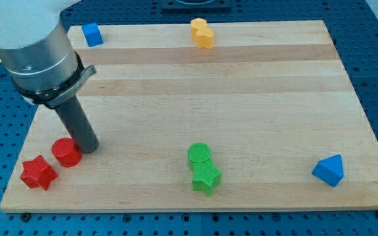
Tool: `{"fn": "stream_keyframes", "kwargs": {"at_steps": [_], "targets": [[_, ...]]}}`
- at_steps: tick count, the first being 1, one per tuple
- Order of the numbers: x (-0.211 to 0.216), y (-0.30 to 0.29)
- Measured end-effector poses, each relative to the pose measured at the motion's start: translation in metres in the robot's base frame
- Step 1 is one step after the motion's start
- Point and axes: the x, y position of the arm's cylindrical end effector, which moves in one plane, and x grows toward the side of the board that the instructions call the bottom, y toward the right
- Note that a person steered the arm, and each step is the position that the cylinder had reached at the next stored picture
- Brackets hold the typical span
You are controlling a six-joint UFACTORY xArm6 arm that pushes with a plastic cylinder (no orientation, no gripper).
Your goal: Move your arm to the left of the heart
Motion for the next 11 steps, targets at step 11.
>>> {"fn": "stream_keyframes", "kwargs": {"at_steps": [11], "targets": [[-0.055, 0.054]]}}
